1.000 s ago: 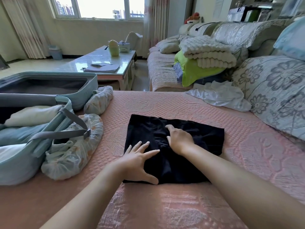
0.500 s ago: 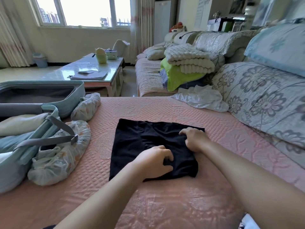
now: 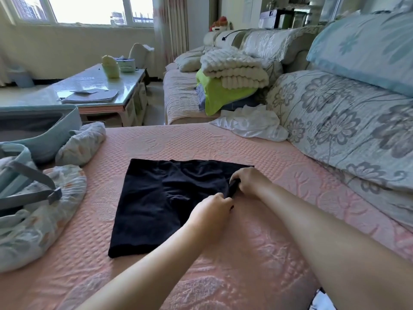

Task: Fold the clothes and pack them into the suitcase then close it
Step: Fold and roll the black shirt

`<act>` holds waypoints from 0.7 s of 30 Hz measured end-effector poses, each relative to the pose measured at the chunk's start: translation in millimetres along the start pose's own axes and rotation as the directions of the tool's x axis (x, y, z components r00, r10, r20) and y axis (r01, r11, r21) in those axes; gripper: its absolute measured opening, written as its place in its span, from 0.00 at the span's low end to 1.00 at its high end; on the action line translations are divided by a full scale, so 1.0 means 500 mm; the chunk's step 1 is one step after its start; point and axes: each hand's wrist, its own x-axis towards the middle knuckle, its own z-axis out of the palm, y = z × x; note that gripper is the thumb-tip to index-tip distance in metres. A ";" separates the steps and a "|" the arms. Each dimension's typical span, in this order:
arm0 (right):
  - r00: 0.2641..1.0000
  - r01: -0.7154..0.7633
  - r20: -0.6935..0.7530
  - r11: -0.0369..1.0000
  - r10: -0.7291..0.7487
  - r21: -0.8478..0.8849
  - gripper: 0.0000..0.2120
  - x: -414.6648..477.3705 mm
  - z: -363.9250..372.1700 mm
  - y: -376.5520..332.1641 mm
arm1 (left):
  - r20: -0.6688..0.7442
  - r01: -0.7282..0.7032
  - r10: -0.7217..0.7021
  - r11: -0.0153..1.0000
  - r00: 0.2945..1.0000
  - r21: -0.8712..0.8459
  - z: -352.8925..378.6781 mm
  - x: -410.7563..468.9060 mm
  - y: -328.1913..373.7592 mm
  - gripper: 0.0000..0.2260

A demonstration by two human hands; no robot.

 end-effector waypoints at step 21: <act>0.887 0.458 0.016 0.883 -0.462 0.105 0.38 0.121 0.021 -0.530 | 0.303 0.805 -0.768 0.593 0.565 0.002 -0.204 -0.227 -0.386 0.22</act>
